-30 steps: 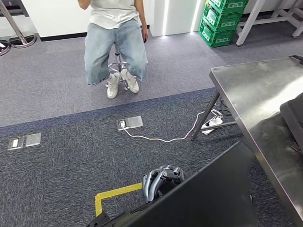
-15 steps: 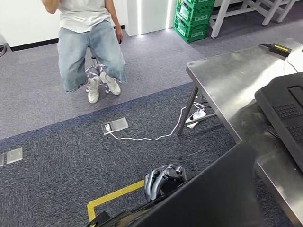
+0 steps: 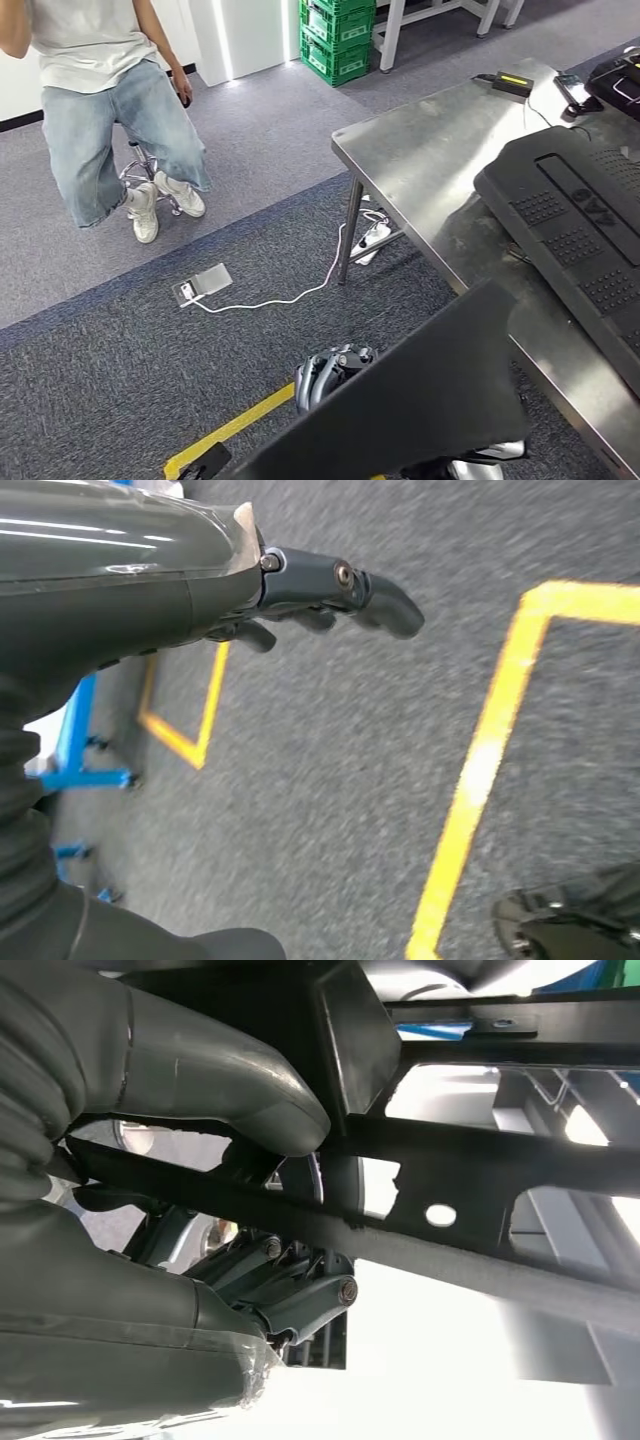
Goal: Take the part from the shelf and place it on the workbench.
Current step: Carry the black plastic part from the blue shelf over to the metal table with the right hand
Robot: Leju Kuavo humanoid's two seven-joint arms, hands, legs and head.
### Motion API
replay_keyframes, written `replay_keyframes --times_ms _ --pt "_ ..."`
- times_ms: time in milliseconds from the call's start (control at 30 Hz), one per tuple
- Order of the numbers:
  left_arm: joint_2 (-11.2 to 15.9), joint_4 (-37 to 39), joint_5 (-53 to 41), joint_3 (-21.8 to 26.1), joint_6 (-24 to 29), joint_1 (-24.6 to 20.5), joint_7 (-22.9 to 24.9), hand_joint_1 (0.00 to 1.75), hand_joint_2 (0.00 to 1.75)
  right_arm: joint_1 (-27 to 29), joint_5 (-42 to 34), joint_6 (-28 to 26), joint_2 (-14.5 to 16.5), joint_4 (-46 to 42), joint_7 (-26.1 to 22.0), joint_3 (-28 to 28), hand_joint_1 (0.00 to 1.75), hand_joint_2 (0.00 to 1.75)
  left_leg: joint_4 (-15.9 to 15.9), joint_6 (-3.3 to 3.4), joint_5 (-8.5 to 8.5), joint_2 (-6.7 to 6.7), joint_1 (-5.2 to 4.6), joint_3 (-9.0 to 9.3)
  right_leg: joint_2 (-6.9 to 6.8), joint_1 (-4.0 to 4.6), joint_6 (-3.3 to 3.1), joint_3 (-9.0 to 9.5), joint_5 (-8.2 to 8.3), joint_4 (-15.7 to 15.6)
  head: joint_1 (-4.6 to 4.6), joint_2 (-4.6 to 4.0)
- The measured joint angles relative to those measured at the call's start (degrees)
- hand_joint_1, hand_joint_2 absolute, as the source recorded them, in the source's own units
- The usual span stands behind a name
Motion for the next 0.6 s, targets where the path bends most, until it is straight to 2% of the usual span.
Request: replay_keyframes --times_ms 33,100,167,200,233,267,300,333,400,433,467,533,600 --pt "0.0 0.0 0.0 0.0 0.0 -0.1 0.0 0.00 1.75 0.0 0.0 0.0 0.0 0.0 0.0 0.0 1.75 1.75 -0.1 0.30 0.00 0.44 0.02 0.10 -0.26 -0.03 0.26 -0.05 -0.15 0.1 0.01 -0.01" --pt "0.0 0.0 0.0 0.1 0.0 -0.2 -0.1 0.00 1.75 -0.3 -0.1 0.1 0.0 0.1 0.1 0.0 1.75 1.75 -0.3 0.90 -0.05 1.41 0.22 0.38 -2.47 0.05 0.87 -1.05 -1.63 2.4 0.24 0.00" --pt "0.0 0.0 0.0 0.2 0.0 -0.1 -0.1 0.00 1.75 -0.6 -0.1 0.1 0.0 0.2 0.1 0.1 1.75 1.75 -0.4 1.29 -0.29 2.57 0.23 0.65 -5.11 -0.09 1.44 -4.28 -4.71 8.9 0.45 0.00" --pt "0.0 0.0 0.0 0.2 0.0 -0.1 -0.1 0.00 1.75 -0.7 -0.1 0.1 0.0 0.3 0.1 0.1 1.75 1.75 -0.4 1.37 -0.45 3.24 0.22 0.77 -5.62 -0.27 1.67 -6.35 -6.03 12.7 0.45 0.00" --pt "0.1 0.0 0.0 0.2 0.0 0.0 -0.1 0.00 1.75 -0.7 -0.1 0.1 0.0 0.4 0.1 0.1 1.75 1.75 -0.4 1.38 -0.62 3.89 0.22 0.90 -5.90 -0.46 1.87 -7.94 -6.53 15.4 0.45 -0.01" --pt "0.1 0.0 0.0 0.3 0.0 0.0 0.0 0.00 1.75 -0.7 -0.1 0.1 0.0 0.5 0.1 0.1 1.75 1.75 -0.4 1.31 -0.82 4.46 0.23 1.07 -6.10 -0.62 2.02 -8.49 -5.84 15.9 0.45 -0.01" --pt "0.1 0.0 0.0 0.3 0.0 0.0 -0.1 0.00 1.75 -0.8 -0.1 0.1 0.0 0.6 0.2 0.1 1.75 1.75 -0.4 1.18 -1.05 5.01 0.25 1.34 -6.37 -0.74 2.07 -7.92 -4.13 14.2 0.45 -0.01" --pt "0.1 0.0 0.0 0.3 0.0 0.0 -0.1 0.00 1.75 -0.9 -0.1 0.1 0.0 0.6 0.2 0.1 1.75 1.75 -0.4 1.00 -1.32 5.50 0.27 1.72 -6.91 -0.77 2.01 -6.30 -1.77 10.5 0.45 -0.01" --pt "0.1 0.0 0.0 0.3 0.0 0.0 -0.1 0.00 1.75 -1.2 -0.1 0.1 0.0 0.7 0.2 0.2 1.75 1.75 -0.5 0.46 -1.86 6.42 0.15 2.50 -9.16 -0.26 1.60 -2.89 1.18 3.4 0.48 -0.01" --pt "0.1 0.0 0.0 0.4 0.0 0.0 -0.1 0.00 1.75 -1.4 -0.1 0.1 0.1 0.7 0.2 0.2 1.75 1.75 -0.6 0.17 -2.05 6.89 0.03 2.77 -10.03 0.08 1.30 -2.03 1.53 1.4 0.45 -0.01" --pt "0.1 0.0 0.0 0.4 -0.1 0.0 -0.1 0.00 1.75 -1.5 -0.1 0.1 0.1 0.7 0.2 0.2 1.75 1.75 -0.8 -0.11 -2.16 7.42 -0.09 2.97 -10.41 0.42 1.01 -1.80 1.21 0.8 0.43 -0.01" --pt "0.1 0.0 0.2 0.4 -0.1 -0.1 -0.1 0.00 1.75 -1.6 -0.1 0.2 0.2 0.7 0.2 0.2 1.75 1.75 -1.2 -0.72 -2.41 8.33 -0.09 3.49 -9.33 0.41 0.33 -1.67 1.16 0.1 0.38 -0.01" --pt "0.0 0.0 0.5 0.4 -0.1 -0.2 -0.1 0.00 1.75 -1.8 -0.1 0.2 0.4 0.7 0.2 0.2 1.75 1.75 0.3 -1.06 -3.74 6.97 0.02 3.12 -8.13 0.10 -0.42 -1.09 1.35 -0.6 0.36 0.00"
